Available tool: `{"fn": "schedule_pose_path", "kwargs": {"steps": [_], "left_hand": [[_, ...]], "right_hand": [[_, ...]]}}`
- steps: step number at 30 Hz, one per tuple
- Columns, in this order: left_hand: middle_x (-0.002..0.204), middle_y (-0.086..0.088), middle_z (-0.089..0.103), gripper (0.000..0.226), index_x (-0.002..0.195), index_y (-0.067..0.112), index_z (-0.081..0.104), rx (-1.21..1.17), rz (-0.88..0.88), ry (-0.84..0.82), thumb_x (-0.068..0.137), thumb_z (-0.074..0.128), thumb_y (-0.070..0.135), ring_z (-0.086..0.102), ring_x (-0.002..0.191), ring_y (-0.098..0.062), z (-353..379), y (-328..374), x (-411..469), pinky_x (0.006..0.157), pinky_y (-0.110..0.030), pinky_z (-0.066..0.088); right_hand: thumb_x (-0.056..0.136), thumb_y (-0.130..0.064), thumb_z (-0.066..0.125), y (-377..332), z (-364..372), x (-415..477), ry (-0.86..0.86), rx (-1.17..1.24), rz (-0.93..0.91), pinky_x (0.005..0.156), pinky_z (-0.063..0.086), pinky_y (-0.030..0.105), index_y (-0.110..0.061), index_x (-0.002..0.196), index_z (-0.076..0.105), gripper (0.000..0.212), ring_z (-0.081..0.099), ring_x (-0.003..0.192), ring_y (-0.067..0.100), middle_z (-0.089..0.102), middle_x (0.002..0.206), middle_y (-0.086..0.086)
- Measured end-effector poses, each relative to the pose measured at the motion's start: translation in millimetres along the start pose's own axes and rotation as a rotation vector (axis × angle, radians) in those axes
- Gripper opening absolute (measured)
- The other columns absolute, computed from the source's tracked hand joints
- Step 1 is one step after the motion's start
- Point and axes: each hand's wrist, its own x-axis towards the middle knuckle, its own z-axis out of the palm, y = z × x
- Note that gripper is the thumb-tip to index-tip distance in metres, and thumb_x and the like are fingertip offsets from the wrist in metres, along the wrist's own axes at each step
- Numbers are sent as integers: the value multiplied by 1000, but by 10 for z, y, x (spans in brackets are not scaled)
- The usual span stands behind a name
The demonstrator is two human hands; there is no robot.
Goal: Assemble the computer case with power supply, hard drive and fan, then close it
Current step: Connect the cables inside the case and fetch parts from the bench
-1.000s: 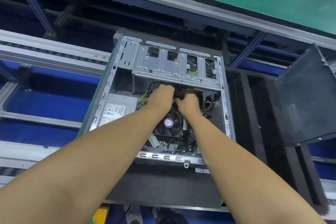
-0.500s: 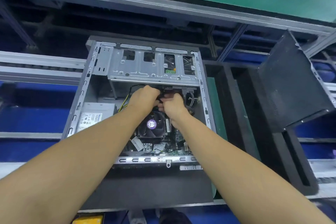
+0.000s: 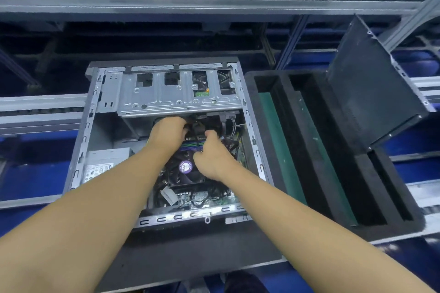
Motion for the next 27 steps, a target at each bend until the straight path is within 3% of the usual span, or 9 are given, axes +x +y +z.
{"fn": "schedule_pose_path", "kwargs": {"steps": [4, 7, 9, 12, 16, 20, 27], "left_hand": [[102, -8, 70, 27, 113, 22, 69, 58, -62, -30, 98, 51, 34, 64, 94, -30, 32, -46, 57, 69, -31, 42], [105, -7, 70, 29, 118, 25, 67, 51, -70, -47, 97, 51, 35, 64, 96, -29, 67, -53, 70, 70, -30, 39], [105, -8, 70, 29, 117, 22, 67, 42, -86, -51, 96, 51, 34, 64, 96, -30, 74, -52, 74, 70, -30, 39], [103, -11, 70, 28, 117, 22, 66, 21, -82, -33, 94, 53, 32, 64, 95, -32, 79, -37, 61, 73, -32, 43], [96, -13, 70, 25, 113, 18, 66, 20, -75, -39, 94, 53, 27, 64, 90, -33, 80, -33, 40, 74, -34, 46], [95, -12, 69, 23, 111, 15, 66, 48, -52, -33, 94, 52, 22, 63, 85, -34, 68, -18, 34, 69, -34, 46], [97, -15, 69, 23, 111, 13, 65, 28, -24, -27, 92, 52, 17, 61, 84, -34, 44, 0, 12, 67, -34, 44]], "right_hand": [[99, -13, 51, 37, -10, 22, -8, 21, -18, 83, 50, 41, -10, 155, 15, 67, 59, 105, 29, 51, 134, 16], [100, -14, 53, 56, -23, 33, -7, 15, -18, 91, 53, 47, -10, 154, 17, 66, 61, 109, 33, 51, 125, 12], [100, -15, 54, 52, -18, 49, -5, -20, -28, 98, 50, 45, -7, 155, 19, 66, 57, 118, 32, 47, 137, 14], [101, -22, 54, 30, -5, 63, -36, -132, -58, 102, 43, 38, -3, 149, 35, 55, 50, 129, 33, 37, 153, 16], [105, -21, 49, 23, 7, 86, -34, -143, -89, 93, 41, 33, -3, 135, 52, 35, 51, 111, 30, 41, 143, 16], [107, -21, 46, 29, 21, 92, -38, -179, -97, 102, 40, 39, -4, 136, 52, 34, 41, 132, 34, 39, 145, 16], [107, -17, 44, 30, 19, 85, -37, -201, -107, 102, 40, 41, -4, 133, 52, 30, 40, 132, 34, 40, 144, 15]]}}
